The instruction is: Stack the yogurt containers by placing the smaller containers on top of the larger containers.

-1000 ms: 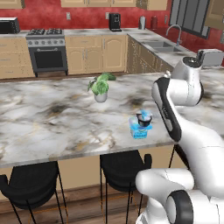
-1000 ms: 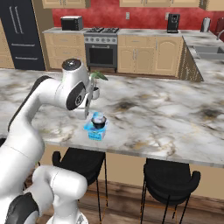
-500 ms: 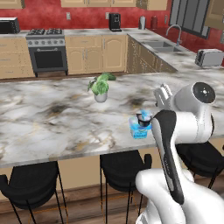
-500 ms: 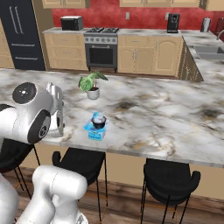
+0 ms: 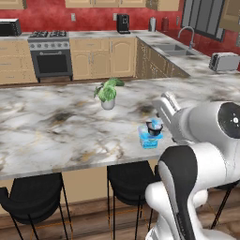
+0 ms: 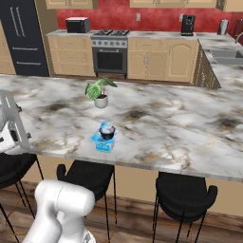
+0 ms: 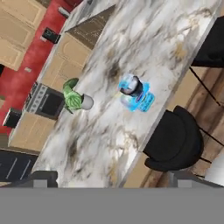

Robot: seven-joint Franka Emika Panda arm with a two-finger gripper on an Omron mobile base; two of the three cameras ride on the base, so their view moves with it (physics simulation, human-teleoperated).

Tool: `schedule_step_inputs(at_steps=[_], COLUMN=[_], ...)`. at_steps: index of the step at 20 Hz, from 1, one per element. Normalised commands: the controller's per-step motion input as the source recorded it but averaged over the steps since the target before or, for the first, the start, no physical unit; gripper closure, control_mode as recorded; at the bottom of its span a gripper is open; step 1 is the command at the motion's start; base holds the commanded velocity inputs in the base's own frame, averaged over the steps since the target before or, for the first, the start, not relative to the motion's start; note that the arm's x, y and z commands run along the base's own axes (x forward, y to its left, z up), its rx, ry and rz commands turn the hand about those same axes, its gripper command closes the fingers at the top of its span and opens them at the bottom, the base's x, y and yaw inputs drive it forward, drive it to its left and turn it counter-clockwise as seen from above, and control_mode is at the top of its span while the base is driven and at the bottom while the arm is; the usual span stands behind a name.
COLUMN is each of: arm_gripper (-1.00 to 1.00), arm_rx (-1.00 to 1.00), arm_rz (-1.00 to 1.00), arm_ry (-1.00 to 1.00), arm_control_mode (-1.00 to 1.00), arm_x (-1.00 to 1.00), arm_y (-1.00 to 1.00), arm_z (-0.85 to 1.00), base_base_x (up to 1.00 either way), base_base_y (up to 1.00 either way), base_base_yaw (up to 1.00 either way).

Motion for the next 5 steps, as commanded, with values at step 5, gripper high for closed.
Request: schedule_step_inputs(at_steps=[5], arm_gripper=[-1.00], arm_rx=[-0.12], arm_rz=[0.14], arm_ry=[-0.13], arm_control_mode=[-1.00], arm_x=[-0.61], arm_y=[0.55], arm_z=[0.47], base_base_x=[0.00], base_base_y=[0.00], base_base_yaw=[0.00])
